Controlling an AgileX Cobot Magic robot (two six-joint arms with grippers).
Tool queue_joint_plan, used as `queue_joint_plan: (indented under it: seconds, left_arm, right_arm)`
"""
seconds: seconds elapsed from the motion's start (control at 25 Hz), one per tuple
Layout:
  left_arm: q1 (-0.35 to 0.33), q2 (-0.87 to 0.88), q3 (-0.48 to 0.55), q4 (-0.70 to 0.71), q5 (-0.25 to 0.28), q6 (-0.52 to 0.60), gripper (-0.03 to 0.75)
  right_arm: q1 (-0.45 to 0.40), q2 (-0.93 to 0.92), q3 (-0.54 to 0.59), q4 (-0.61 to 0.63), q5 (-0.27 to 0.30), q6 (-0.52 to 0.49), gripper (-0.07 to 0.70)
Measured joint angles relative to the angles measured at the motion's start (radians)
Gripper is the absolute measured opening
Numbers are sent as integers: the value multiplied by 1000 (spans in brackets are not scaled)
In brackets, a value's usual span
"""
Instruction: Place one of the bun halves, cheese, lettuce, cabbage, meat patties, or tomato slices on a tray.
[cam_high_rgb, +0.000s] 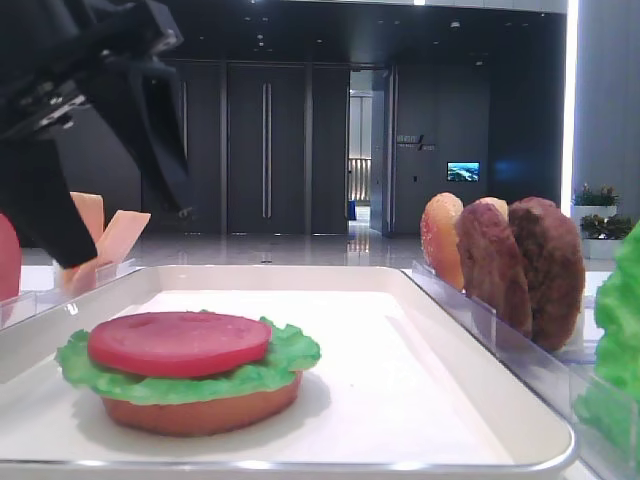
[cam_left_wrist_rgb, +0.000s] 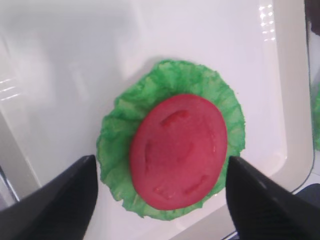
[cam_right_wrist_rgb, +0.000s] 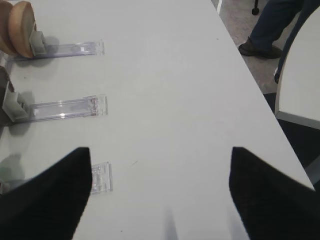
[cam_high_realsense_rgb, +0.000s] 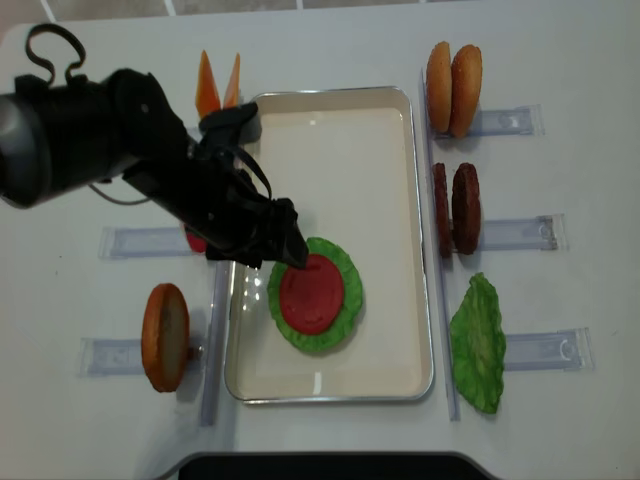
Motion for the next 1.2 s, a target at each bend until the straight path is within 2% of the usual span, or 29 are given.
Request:
queue_joint_plan:
  seconds: [0.2,0.36,0.56,0.96,1.08,1.2]
  left_arm:
    - [14,-31,-94,46,55,-24,610]
    - [53,-53,-160,112,98,-66,609]
    - [153,-87,-192,243,182,-115,609]
    - [378,-164,-194,509,339,-129,609]
    - [421,-169,-194,597,374,-140,609]
    - [437,-169,-194,655,403,-144,609]
  right_arm:
    - [0,0,0,0,0,0,538]
    - [0,0,0,0,0,0,538]
    - [0,0,0,0,0,0,538]
    - [0,0,0,0,0,0,538]
    - [0,0,0,0,0,0,538]
    - [0,0,0,0,0,0,538]
